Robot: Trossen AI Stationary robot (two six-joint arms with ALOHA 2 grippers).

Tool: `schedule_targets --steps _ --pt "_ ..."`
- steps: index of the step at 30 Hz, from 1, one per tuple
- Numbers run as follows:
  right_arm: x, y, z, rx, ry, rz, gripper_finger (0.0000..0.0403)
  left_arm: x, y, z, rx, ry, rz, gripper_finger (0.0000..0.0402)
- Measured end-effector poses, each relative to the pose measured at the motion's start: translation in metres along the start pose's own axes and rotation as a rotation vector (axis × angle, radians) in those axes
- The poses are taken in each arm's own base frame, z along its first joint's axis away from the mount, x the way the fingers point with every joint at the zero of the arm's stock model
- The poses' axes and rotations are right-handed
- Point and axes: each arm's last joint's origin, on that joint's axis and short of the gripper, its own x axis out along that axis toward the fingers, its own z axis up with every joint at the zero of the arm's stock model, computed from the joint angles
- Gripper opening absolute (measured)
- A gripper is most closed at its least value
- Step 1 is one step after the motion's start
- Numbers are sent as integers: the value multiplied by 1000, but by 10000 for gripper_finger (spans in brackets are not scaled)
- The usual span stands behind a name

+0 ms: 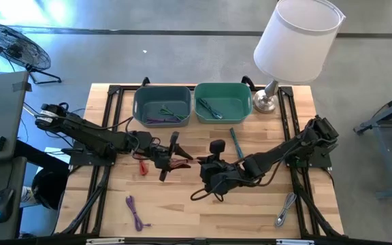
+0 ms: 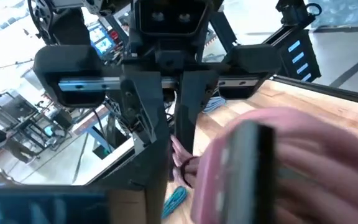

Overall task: Pick & Place USB Port
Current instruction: Put the pink usb cable into the blue bin

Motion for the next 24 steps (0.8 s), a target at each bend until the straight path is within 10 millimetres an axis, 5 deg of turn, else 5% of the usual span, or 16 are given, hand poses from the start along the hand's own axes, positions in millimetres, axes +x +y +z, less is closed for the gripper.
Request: schedule_targets --steps 6,10,14,24 --pt "5 0 -1 -2 10 20 8 0 0 0 46 -7 -6 25" --pt "5 0 -2 -4 13 2 18 0 2 -1 41 41 57 25" --pt "4 0 -2 6 12 9 71 -5 4 -5 59 181 131 25" --pt "-25 9 -2 -13 0 -7 172 -32 43 19 319 844 266 24"
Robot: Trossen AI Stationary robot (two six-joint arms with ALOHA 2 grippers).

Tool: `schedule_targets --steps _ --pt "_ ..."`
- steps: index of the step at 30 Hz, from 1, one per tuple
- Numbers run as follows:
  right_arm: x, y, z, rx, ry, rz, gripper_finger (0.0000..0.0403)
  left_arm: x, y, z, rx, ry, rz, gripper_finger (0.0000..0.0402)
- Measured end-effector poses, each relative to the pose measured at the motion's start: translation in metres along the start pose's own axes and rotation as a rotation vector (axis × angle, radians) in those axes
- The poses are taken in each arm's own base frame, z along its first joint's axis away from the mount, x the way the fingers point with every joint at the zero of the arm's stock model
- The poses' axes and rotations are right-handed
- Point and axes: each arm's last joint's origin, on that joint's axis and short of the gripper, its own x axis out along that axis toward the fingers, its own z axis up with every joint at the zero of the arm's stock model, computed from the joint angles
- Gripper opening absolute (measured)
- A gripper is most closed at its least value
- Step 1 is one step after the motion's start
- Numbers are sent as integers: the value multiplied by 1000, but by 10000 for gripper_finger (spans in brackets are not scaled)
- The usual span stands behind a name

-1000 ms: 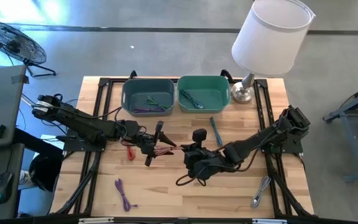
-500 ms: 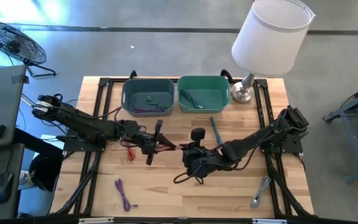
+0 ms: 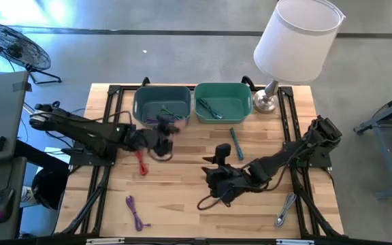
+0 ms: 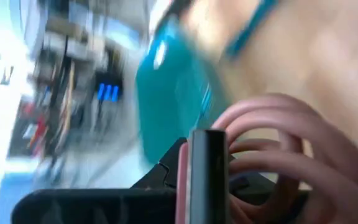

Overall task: Pick & Place USB Port
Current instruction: Put the pink usb cable into the blue bin, then put the blue usb cable into the green bin

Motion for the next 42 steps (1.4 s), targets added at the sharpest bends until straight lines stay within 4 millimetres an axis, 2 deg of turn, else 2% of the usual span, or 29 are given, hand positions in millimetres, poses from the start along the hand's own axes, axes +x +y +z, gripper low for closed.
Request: schedule_targets --steps 3,9,14,18,23,28,32,37,42 --pt "-8 2 0 -13 -9 -51 179 2 20 -18 28 193 -14 24" --pt "-14 2 0 -22 -18 -126 180 24 48 -62 -106 309 -138 23" --pt "-15 2 0 -22 -17 -103 181 43 55 -95 -226 378 -265 26" --pt "-15 2 -1 -5 -13 -99 181 58 53 -109 -280 421 -332 80" --pt "-15 2 -4 3 5 -100 181 74 44 -115 -240 513 -358 157" --pt "-15 1 -7 19 24 -105 181 86 37 -118 -193 581 -352 203" --pt "-15 1 -9 28 39 -107 181 91 37 -119 -170 613 -312 216" --pt "-17 -2 -17 53 83 -148 181 87 41 -119 -151 655 -248 217" --pt "-32 -24 -36 248 217 -145 181 80 47 -115 -214 555 -257 218"
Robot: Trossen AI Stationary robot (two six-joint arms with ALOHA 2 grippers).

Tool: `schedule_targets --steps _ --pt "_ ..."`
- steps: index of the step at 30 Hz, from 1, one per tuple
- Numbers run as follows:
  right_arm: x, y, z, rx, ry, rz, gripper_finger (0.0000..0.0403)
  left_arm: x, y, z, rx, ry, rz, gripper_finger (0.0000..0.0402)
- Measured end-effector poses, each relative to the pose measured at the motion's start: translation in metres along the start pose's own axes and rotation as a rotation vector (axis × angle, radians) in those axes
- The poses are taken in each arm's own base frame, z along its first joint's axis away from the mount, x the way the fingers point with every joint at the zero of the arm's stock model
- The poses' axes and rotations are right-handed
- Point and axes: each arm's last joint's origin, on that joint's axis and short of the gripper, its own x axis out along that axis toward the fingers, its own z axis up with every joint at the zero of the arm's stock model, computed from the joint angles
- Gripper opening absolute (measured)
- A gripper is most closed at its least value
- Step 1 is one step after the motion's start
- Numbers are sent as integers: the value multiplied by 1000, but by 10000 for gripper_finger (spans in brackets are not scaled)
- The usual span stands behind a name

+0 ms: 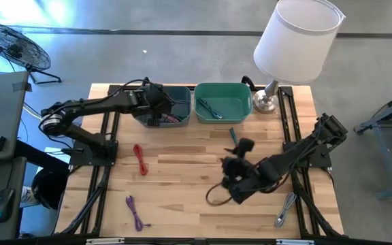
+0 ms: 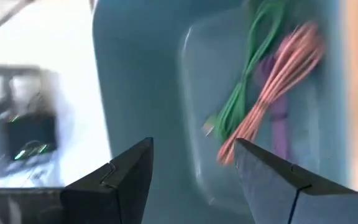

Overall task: Pick & Place USB Port
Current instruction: Put the blue usb cable into the green bin

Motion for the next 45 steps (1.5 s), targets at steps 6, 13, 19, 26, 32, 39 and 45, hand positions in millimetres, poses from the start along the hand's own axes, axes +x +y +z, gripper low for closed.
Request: schedule_targets --steps 6,13,19,26,32,39,45 --pt "-7 -36 -18 225 263 -25 181 -16 3 6 -48 -270 -143 218" --pt "14 -44 -17 297 433 -17 181 -36 3 24 -107 -801 -574 218" --pt "38 -44 -18 338 579 -14 181 -46 -4 34 -109 -903 -693 218" --pt "74 -46 -56 354 804 -13 181 -53 -17 41 -68 -890 -691 218" --pt "112 -49 -88 372 854 36 181 -57 -23 44 -48 -892 -697 218" --pt "144 -52 -101 398 793 195 181 -56 -23 43 -52 -878 -705 218" --pt "158 -61 -109 416 780 193 181 -56 -23 43 -59 -876 -708 218"
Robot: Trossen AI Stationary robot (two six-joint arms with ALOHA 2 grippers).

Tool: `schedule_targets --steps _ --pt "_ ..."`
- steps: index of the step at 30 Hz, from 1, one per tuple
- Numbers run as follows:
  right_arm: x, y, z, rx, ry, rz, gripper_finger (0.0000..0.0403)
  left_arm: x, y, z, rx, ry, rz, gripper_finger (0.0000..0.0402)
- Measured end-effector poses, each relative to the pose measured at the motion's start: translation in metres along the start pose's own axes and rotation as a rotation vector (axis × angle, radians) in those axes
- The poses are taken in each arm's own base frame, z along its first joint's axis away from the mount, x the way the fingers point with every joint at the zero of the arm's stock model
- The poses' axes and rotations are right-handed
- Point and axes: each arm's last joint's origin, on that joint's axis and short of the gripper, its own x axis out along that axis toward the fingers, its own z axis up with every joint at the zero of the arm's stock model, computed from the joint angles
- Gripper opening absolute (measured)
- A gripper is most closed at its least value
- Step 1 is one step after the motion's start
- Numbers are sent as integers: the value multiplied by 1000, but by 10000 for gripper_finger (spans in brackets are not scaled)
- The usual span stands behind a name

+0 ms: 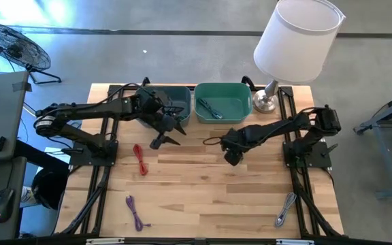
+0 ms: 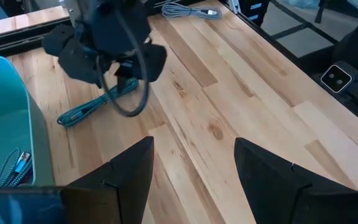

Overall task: Pick & Place USB Port
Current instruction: Put the blue usb cable into the green bin

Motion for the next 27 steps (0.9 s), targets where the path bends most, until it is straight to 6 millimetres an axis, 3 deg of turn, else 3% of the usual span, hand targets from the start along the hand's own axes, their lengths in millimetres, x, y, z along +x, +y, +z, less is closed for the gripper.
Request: schedule_targets --steps 10,12,17,23,27 --pt "36 -20 -9 -2 -7 118 169 0 -2 -2 -12 7 -29 218" --pt "38 -22 -12 -8 -11 105 141 0 -2 -2 -18 16 -32 218" --pt "37 -13 -19 -111 -53 75 23 2 -6 -4 -27 45 -50 218" --pt "14 6 -27 -197 -111 18 18 6 -13 -2 49 58 -54 218" --pt "-24 27 -32 -249 -203 51 18 5 -11 1 54 35 -41 218"
